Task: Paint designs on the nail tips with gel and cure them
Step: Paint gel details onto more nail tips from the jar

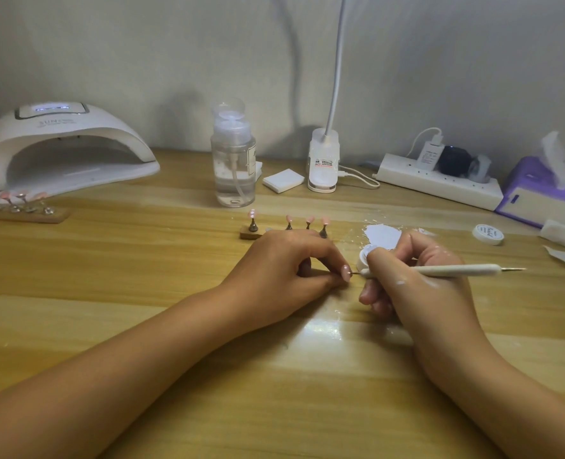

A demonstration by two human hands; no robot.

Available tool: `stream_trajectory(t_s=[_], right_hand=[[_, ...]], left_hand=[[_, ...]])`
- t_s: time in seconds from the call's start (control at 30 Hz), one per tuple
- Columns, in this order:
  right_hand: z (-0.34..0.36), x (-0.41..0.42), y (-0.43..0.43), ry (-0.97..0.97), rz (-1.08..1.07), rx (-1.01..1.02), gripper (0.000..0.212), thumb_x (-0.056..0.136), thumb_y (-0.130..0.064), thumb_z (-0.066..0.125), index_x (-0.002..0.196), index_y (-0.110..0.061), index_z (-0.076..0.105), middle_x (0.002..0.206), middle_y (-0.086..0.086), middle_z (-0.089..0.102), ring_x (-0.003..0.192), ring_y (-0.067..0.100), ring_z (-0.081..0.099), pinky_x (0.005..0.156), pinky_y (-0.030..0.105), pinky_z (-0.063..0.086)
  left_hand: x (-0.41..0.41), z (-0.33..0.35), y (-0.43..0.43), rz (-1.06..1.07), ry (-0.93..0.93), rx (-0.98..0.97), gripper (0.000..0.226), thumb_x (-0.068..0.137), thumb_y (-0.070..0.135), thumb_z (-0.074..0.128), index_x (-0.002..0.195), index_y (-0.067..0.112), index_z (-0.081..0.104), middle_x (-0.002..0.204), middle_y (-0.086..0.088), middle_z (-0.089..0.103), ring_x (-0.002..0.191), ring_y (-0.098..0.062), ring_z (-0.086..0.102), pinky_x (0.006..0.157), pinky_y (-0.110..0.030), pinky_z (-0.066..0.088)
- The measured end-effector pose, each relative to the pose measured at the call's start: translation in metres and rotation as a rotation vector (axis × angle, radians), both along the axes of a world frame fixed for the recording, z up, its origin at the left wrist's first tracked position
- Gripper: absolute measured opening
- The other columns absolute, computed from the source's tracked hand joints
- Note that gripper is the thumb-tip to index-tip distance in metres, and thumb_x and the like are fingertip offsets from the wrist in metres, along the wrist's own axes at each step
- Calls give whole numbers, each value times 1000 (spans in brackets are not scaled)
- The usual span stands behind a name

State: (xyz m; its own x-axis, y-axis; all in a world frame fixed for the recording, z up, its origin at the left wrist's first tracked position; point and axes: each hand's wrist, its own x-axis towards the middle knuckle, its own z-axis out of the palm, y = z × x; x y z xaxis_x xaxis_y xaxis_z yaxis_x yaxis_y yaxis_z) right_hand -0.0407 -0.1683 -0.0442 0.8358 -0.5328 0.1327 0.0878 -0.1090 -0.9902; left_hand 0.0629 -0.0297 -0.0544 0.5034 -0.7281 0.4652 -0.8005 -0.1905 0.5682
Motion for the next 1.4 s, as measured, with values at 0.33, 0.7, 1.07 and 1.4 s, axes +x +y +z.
stream_trajectory(t_s=[0.33,0.7,1.07,1.4], right_hand=[[0,1,1,12,1,6,20,66,-21,62,52,-23,49,51,15,63,37,15,50,40,20,40],[0,0,0,-15,1,14,38,81,-3,62,52,-22,48,49,15,62,36,13,48,39,19,39],[1,-1,0,-32,-29,38,41,83,0,58,50,-22,46,45,12,58,33,12,43,37,16,36],[2,-3,1,-48,-46,29,48,82,-1,59,45,-22,37,35,5,44,32,14,33,35,16,28]], left_hand=[[1,-1,0,6,-5,3,10,82,19,78,85,29,76,71,35,56,59,-6,46,59,-12,30],[0,0,0,7,-3,4,9,82,20,78,85,28,76,70,35,56,58,-6,45,59,-12,29],[0,0,0,2,-9,-4,10,82,18,78,85,27,76,70,37,55,57,-3,45,58,-10,28],[0,0,0,-6,-12,-8,8,82,19,78,85,26,76,69,36,56,58,-2,46,59,-9,29]])
